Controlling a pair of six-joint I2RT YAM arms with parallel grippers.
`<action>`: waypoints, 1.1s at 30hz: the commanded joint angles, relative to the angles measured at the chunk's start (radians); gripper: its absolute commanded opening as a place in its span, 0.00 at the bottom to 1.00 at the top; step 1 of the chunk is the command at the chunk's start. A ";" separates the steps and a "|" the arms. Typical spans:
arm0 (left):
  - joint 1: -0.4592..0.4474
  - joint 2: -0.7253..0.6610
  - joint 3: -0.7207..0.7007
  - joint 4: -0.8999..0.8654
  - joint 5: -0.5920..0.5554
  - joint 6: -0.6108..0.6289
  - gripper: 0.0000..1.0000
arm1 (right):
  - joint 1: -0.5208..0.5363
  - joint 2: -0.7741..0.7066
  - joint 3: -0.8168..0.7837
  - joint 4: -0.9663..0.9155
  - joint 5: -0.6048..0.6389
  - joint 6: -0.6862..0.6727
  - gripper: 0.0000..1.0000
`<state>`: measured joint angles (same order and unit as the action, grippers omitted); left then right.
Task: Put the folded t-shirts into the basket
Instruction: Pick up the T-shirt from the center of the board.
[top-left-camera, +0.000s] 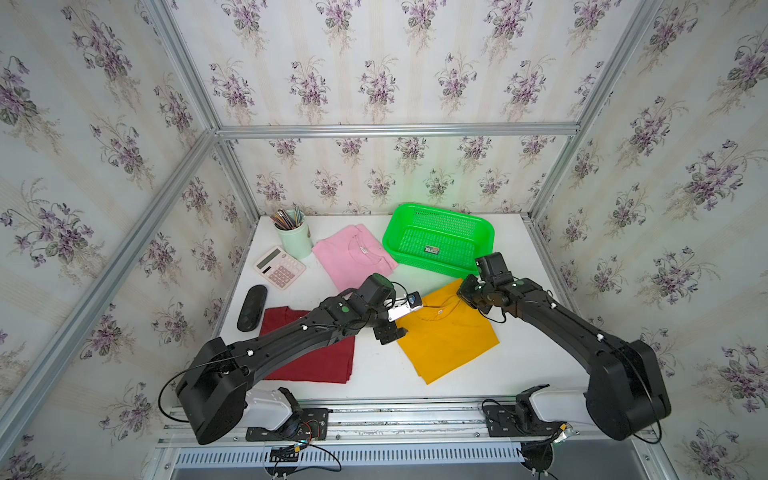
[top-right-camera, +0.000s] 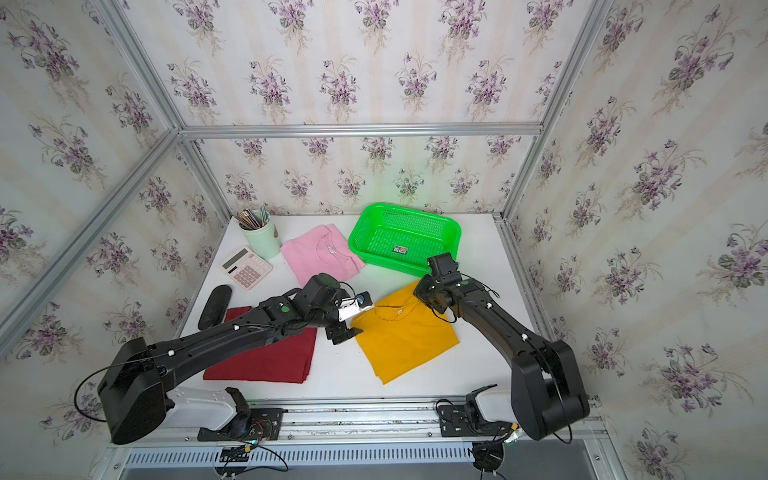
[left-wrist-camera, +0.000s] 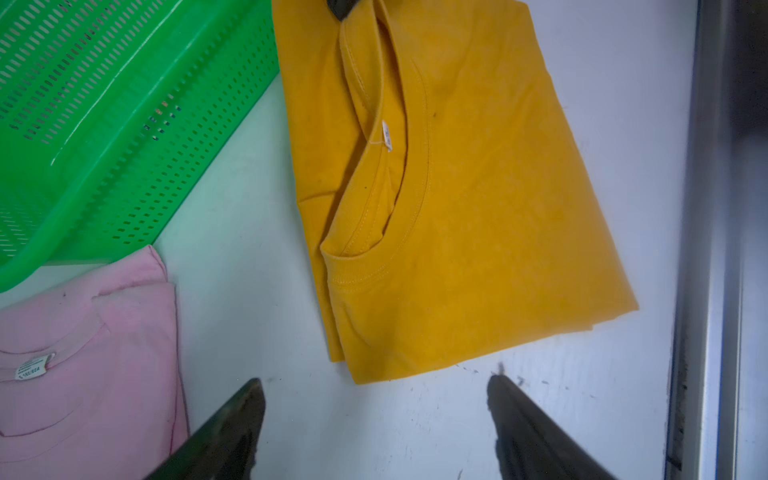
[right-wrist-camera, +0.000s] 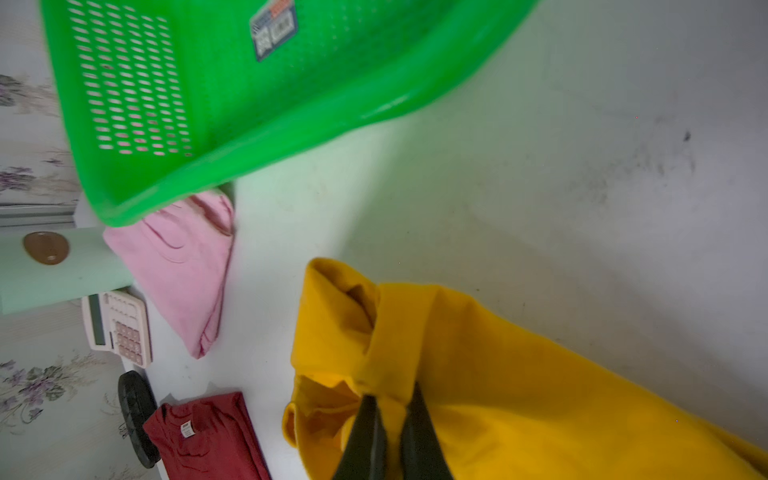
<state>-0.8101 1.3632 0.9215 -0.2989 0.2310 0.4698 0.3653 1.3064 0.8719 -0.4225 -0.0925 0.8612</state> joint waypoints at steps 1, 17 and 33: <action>0.049 0.001 -0.029 0.134 0.120 -0.063 0.84 | -0.001 -0.049 0.000 0.002 0.045 -0.118 0.00; 0.084 0.306 0.040 0.229 0.266 0.168 0.84 | 0.000 -0.139 -0.023 0.006 -0.060 -0.299 0.00; 0.134 0.447 0.052 0.441 0.430 0.222 0.84 | 0.001 -0.272 -0.059 0.039 -0.164 -0.411 0.00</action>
<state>-0.6735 1.8023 0.9550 0.0998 0.5831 0.6537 0.3653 1.0405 0.8078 -0.4309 -0.2180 0.4721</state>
